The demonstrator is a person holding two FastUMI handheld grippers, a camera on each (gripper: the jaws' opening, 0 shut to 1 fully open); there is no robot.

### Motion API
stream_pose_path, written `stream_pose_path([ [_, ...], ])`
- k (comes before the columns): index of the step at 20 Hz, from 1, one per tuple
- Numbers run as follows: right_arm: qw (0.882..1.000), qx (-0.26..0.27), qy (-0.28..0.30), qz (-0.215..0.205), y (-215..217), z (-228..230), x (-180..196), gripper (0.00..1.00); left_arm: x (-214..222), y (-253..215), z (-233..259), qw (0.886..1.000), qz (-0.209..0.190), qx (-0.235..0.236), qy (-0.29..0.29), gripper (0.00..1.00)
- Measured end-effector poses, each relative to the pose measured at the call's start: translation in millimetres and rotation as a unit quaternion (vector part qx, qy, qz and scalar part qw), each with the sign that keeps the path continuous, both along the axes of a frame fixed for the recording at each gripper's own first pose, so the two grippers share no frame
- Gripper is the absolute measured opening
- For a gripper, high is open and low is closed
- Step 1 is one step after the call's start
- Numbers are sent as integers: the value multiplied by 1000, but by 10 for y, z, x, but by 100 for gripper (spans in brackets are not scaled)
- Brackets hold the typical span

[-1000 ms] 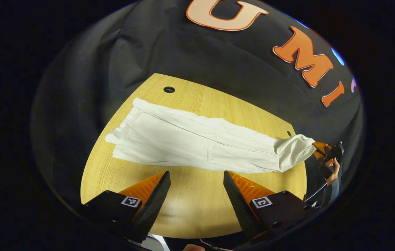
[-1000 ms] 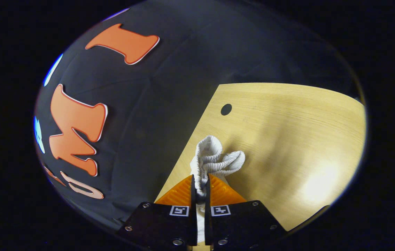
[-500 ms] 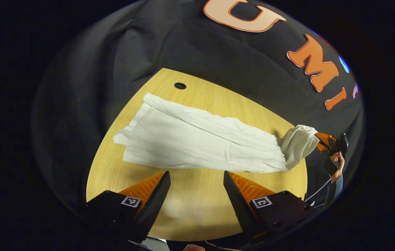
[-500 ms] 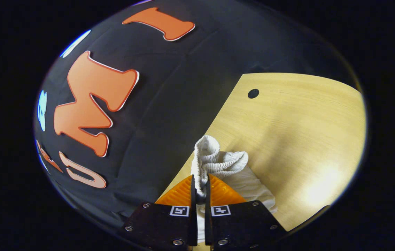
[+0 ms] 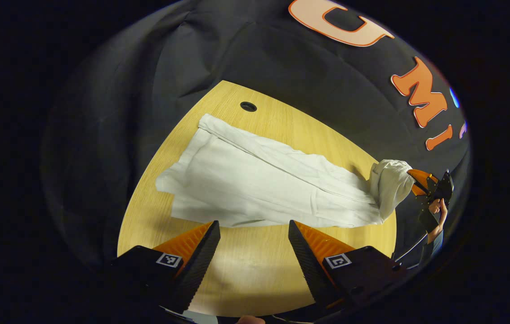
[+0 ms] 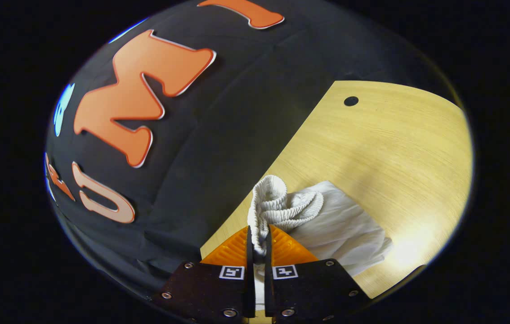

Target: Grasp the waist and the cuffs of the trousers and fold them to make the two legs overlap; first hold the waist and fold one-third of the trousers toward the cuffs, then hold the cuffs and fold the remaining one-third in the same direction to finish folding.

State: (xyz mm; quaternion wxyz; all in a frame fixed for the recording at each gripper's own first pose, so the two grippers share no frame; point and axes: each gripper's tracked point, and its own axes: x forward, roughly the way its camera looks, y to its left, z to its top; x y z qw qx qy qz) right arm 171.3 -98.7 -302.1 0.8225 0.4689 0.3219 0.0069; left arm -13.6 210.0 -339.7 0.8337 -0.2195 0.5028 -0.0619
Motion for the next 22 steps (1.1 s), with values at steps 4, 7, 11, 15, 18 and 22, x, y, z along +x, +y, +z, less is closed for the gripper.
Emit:
stream_pose_path([
  [4, 998, -23, 8, 50, -63, -6, -21, 8, 18, 1, 1, 1000, -17, 5, -2, 99],
  [7, 995, -29, 30, 89, -57, 4, -53, 10, 25, 127, -18, 1000, 2, -1, 4, 99],
  [11, 990, -26, 38, 133, -167, 49, -38, 22, -3, 194, -77, 999, 37, -33, 22, 100],
  [15, 987, -6, 10, 157, -194, 186, -18, 45, -5, 351, -126, 993, 88, -72, 38, 99],
  [18, 989, -22, 3, 149, -285, 144, -7, 64, -42, 527, -187, 983, 133, -113, 53, 100],
  [22, 988, -55, -10, 142, -413, 110, 25, 78, -41, 685, -333, 975, 164, -134, 69, 99],
])
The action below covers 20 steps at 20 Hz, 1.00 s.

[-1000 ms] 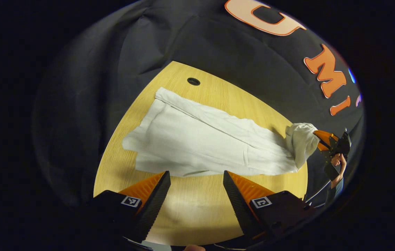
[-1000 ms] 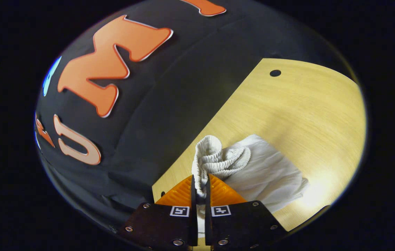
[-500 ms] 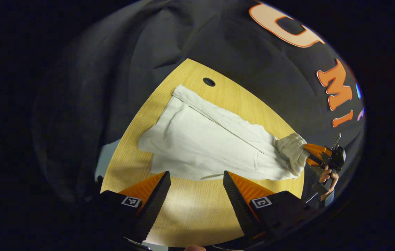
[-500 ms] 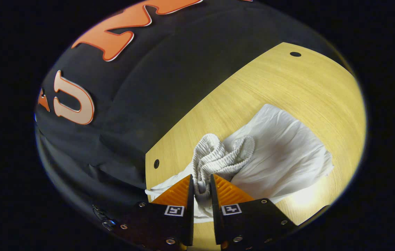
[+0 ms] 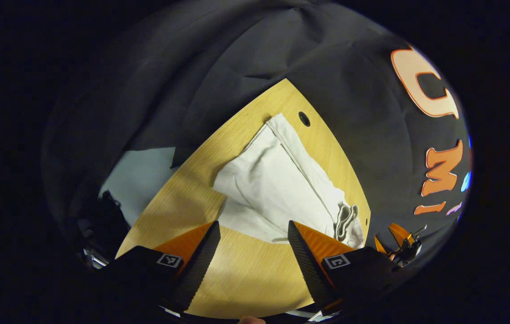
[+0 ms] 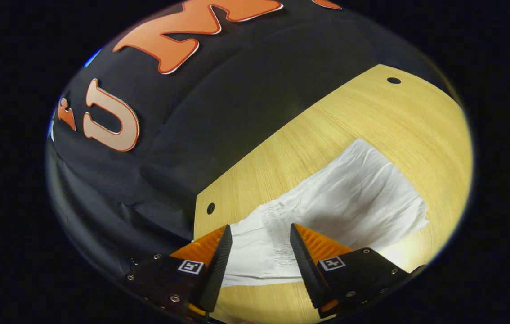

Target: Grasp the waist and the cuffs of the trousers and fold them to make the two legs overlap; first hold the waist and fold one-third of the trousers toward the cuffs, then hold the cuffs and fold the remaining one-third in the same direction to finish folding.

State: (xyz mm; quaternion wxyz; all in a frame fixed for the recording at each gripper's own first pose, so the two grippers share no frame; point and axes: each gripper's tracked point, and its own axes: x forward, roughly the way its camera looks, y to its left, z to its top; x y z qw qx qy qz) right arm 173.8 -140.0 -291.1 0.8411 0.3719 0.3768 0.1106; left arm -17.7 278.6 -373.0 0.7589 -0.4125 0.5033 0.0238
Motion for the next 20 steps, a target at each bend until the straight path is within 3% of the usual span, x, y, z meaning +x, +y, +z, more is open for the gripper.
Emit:
stream_pose_path([
  [3, 1000, -3, -3, -15, -123, 45, -15, 87, 23, 91, -136, 1000, 14, -2, 10, 99],
  [11, 999, -4, -8, -52, -614, 105, -306, 90, 366, -174, -227, 999, 15, -51, -3, 99],
  [12, 998, -4, -7, -56, -667, 109, -342, 90, 408, -221, -241, 998, 18, -58, -4, 97],
  [14, 998, -5, -3, -67, -780, 79, -426, 90, 526, -323, -263, 997, 28, -72, -10, 85],
  [16, 997, -9, 7, -78, -902, 11, -531, 90, 579, -417, -362, 995, 52, -82, 0, 82],
  [19, 995, -4, 16, -99, -1076, -54, -644, 89, 552, -425, -479, 989, 107, -96, 22, 39],
  [20, 994, -4, 18, -104, -1129, -80, -683, 89, 536, -399, -455, 988, 120, -96, 21, 19],
])
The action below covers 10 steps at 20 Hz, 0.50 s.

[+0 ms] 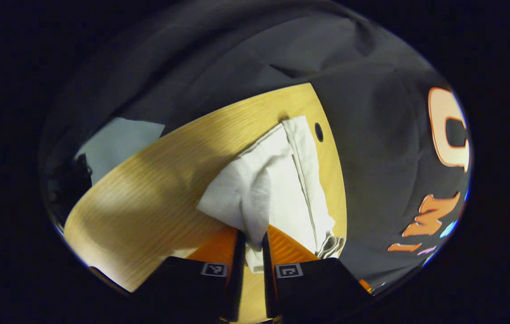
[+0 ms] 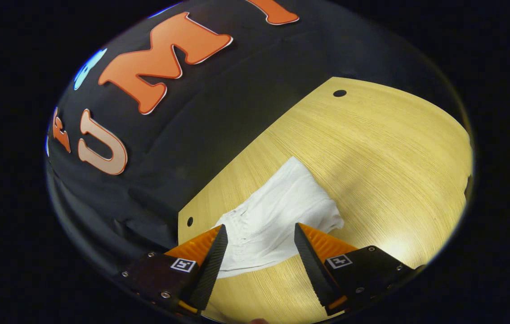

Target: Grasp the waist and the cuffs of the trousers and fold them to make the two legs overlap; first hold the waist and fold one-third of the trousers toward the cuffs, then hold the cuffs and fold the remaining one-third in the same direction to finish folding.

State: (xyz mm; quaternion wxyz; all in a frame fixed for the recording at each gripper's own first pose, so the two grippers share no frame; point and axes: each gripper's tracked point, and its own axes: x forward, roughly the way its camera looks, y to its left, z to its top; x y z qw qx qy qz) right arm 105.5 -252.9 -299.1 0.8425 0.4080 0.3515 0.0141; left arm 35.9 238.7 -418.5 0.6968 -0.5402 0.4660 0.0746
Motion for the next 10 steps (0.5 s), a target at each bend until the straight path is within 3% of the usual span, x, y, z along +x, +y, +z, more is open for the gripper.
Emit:
stream_pose_path([
  [1, 1000, 1, -1, -2, -35, -10, -52, 90, -28, -19, -26, 1000, 5, 5, 3, 21],
  [3, 1000, -4, 0, -4, -109, -37, -92, 90, -2, -21, 15, 999, 0, 34, 0, 9],
  [7, 1000, -24, -1, -1, -171, -53, -148, 90, 179, -96, 483, 992, -41, 108, -52, 9],
  [10, 999, -41, -7, 9, -254, -44, -194, 93, 355, -292, 914, 986, -63, 127, -92, 9],
])
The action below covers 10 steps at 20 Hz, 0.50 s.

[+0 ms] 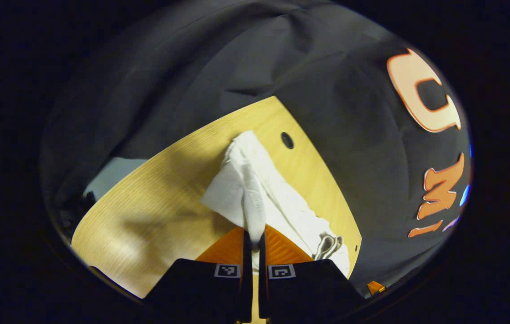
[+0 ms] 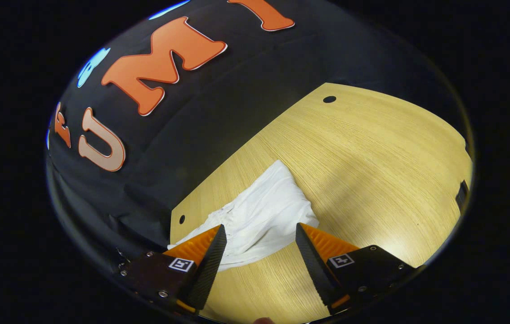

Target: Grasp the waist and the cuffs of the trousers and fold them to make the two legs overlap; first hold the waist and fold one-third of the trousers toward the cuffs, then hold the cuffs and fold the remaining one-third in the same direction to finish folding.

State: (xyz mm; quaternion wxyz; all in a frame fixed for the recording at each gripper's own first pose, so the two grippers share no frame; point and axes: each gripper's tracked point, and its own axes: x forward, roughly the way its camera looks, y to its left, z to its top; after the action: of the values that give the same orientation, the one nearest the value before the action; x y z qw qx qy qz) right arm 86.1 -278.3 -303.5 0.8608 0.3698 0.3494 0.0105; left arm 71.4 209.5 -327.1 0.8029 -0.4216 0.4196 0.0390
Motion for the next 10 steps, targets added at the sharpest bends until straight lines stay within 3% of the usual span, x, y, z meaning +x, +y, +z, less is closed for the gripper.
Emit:
stream_pose_path([
  [10, 998, -53, -18, -1, -572, 70, -243, 99, 463, -869, 1015, 996, -40, 0, -79, 9],
])
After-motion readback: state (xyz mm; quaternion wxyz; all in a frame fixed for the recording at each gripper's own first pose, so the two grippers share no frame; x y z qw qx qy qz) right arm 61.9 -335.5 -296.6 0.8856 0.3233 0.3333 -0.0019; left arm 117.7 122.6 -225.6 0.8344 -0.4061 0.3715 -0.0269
